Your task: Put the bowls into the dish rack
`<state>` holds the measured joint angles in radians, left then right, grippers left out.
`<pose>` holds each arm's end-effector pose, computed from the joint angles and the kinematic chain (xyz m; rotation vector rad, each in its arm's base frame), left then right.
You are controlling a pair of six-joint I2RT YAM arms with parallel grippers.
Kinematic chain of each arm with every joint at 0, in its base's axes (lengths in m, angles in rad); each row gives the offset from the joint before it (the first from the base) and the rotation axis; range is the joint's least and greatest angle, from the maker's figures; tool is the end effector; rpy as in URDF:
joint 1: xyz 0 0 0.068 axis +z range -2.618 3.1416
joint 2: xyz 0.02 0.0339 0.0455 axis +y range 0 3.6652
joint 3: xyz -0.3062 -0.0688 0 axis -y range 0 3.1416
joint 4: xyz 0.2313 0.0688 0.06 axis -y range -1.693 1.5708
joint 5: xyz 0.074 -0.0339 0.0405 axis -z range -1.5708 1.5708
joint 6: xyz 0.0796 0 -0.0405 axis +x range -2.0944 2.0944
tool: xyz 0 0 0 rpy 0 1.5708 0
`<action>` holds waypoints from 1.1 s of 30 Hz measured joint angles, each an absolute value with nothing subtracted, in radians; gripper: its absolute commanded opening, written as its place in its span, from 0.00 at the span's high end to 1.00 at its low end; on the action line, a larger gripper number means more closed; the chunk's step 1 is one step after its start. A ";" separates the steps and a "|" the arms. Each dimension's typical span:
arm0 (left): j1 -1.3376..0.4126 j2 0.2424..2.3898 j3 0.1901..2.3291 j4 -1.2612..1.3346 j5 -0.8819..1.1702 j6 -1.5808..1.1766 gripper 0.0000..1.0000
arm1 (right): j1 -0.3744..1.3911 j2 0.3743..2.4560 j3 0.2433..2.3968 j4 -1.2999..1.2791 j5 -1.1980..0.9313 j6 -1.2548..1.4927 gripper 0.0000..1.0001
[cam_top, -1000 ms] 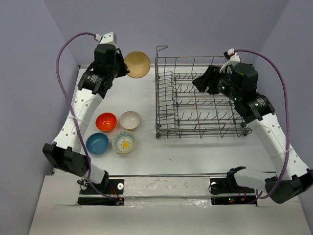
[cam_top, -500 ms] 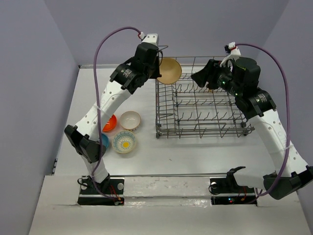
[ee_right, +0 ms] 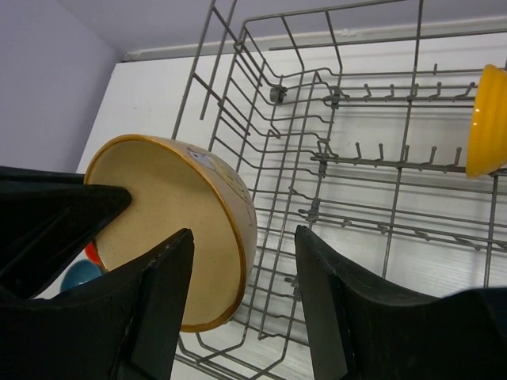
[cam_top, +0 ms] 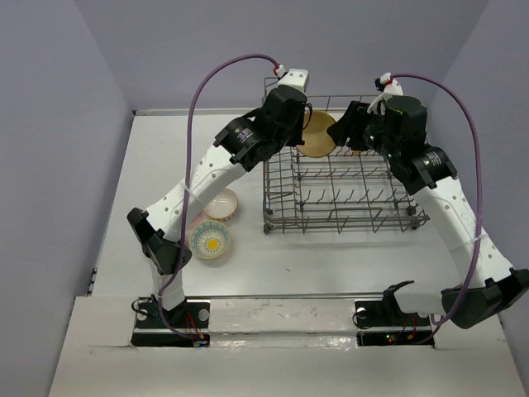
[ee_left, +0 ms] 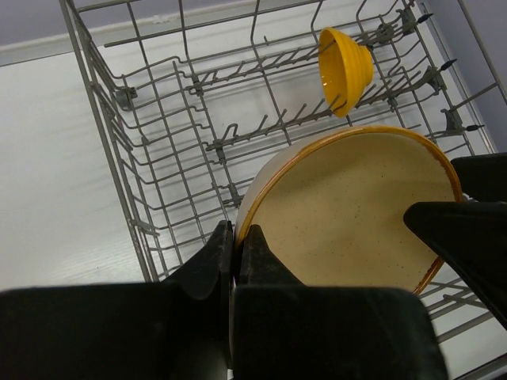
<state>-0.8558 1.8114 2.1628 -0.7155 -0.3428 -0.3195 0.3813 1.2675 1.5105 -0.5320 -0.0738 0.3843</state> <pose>0.3013 -0.3062 0.4938 0.2888 1.9182 -0.4583 0.2629 0.1117 0.4759 -0.0495 1.9016 0.5949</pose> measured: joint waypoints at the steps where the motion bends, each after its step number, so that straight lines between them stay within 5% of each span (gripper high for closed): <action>1: -0.862 1.815 2.166 -0.716 -0.345 -0.319 1.00 | 0.381 1.272 1.510 -0.537 -0.061 0.383 0.43; 27: -0.889 1.884 2.249 -0.715 -0.353 -0.315 1.00 | 0.381 1.306 1.494 -0.569 0.063 0.344 0.57; 33: -0.889 1.888 2.252 -0.715 -0.352 -0.315 1.00 | 0.381 1.317 1.491 -0.569 0.073 0.344 0.69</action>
